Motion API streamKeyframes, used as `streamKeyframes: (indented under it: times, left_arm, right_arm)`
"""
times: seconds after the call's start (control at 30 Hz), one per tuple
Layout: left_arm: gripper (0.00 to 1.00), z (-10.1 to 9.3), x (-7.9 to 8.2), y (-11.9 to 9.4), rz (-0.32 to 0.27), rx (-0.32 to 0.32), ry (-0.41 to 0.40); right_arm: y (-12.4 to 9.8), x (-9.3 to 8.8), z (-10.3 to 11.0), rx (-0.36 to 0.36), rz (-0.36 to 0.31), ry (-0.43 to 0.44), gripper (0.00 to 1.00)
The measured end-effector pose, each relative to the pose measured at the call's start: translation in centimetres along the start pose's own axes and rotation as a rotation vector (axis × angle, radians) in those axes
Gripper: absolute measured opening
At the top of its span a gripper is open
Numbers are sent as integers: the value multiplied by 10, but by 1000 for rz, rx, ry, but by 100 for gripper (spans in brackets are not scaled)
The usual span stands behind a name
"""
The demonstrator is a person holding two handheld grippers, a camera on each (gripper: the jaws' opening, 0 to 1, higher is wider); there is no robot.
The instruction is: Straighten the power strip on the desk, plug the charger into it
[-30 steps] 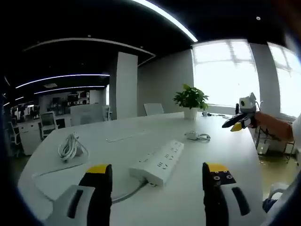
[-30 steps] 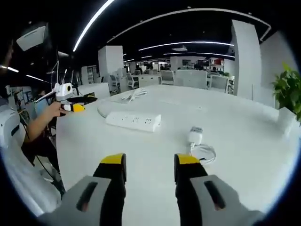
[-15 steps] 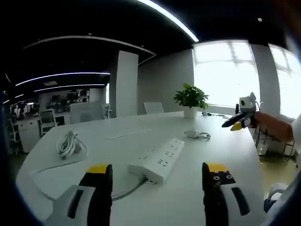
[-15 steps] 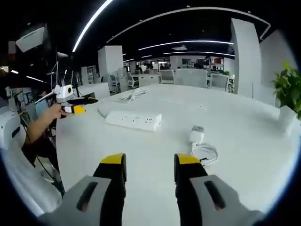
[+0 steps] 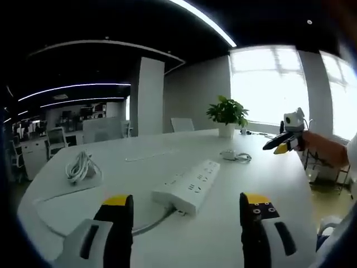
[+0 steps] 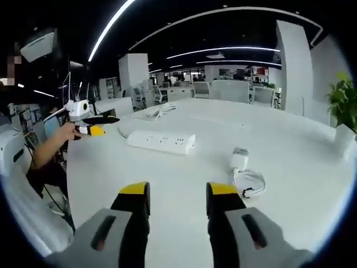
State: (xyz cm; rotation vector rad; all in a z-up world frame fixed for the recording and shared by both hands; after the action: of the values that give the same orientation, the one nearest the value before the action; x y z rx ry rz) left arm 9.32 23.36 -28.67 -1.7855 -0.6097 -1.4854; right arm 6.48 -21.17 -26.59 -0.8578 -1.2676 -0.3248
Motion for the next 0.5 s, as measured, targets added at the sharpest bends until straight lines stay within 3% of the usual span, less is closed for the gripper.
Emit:
streamKeyframes:
  times: [0.2,0.5]
  left_arm:
    - [81,-2,0,3,-3,-16,-2]
    - [81,-3,-2,5,0,-15,2]
  right_arm:
    - [2,3,2,4,1,-31,40]
    - [3,2,0,11,-22,-11,39]
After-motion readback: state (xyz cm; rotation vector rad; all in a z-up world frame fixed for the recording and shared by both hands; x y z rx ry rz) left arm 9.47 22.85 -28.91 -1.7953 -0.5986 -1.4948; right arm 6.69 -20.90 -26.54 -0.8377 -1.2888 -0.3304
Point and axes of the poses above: the point that each gripper's makers call its tool centre point, and the gripper's own axes: y roughly forward along the fingers, z roughly to its left, x roughly out of its top, the point moved 10 cm from there along -y, roughly backward along the fingers, and after that the axes turned 3 degrees about x, right-handed, at the moved point
